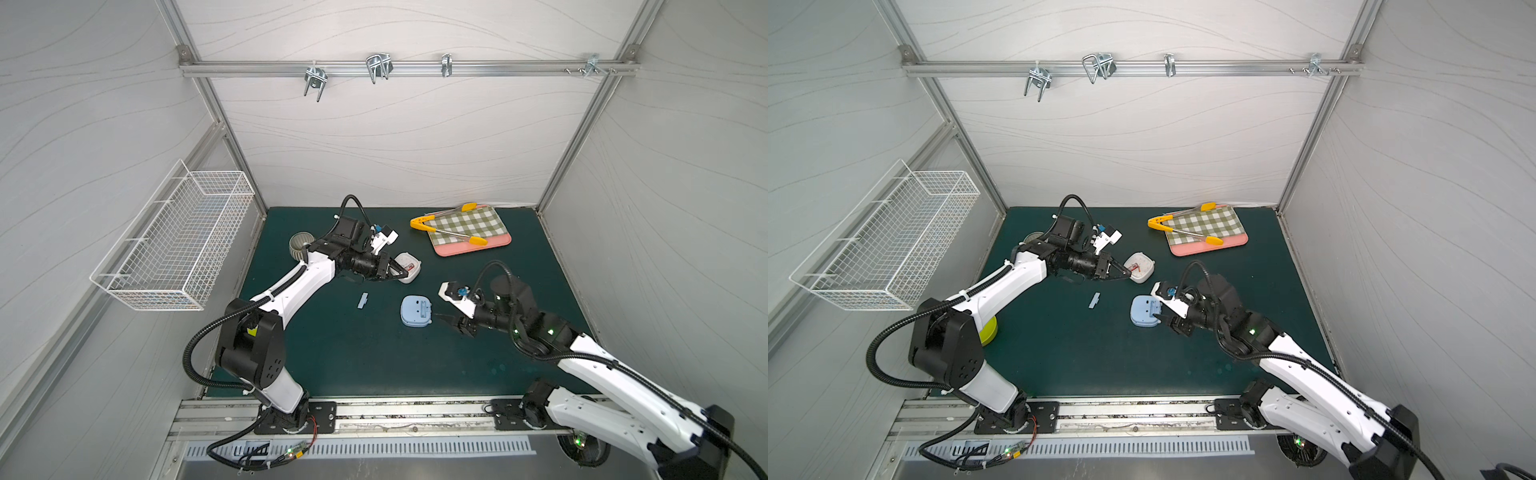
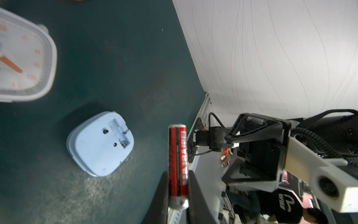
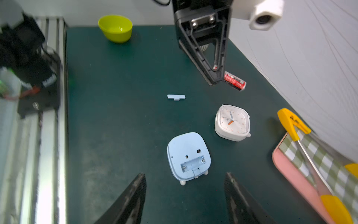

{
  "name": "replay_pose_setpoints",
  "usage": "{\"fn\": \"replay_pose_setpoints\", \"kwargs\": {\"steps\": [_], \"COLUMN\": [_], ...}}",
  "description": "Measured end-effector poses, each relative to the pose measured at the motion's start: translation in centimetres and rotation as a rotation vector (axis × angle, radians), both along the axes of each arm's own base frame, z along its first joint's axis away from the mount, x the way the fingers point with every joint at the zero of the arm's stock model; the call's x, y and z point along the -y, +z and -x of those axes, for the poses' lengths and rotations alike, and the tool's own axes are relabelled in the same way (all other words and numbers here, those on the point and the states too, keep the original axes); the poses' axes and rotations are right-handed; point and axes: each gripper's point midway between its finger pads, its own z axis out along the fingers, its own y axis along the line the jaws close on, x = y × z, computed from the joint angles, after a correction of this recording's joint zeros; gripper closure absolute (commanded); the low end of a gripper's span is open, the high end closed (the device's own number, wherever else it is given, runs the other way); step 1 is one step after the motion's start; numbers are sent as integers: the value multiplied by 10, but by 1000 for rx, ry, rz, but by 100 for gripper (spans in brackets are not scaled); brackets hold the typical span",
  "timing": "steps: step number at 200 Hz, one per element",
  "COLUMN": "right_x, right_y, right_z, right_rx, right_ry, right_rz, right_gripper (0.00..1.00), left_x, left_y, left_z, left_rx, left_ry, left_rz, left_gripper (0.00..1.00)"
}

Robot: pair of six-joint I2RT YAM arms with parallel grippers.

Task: Insert the battery into the alarm
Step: Pick up the battery at the center of the board.

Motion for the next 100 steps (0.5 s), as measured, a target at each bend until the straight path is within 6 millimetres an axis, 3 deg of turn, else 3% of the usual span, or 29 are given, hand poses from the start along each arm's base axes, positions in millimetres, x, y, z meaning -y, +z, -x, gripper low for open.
{"fn": "replay_pose_setpoints", "kwargs": {"steps": [23, 67, 100], "right_x": [-11, -31, -44], "right_y": [-2, 14, 14], "right_z": [-7, -22, -28], "right_rx": [106, 240, 277], "right_ry": [85, 200, 272], "right_rz": [101, 184, 237], "right_gripper": [35, 44, 50], "left_x": [-3, -7, -8], "left_y": [-3, -9, -4], "left_z": [19, 46, 55], "left_rx": [-55, -143, -165], "left_ry": [-56, -113, -131], "left_rz": [5, 36, 64], "left_gripper": [88, 87, 87]}}
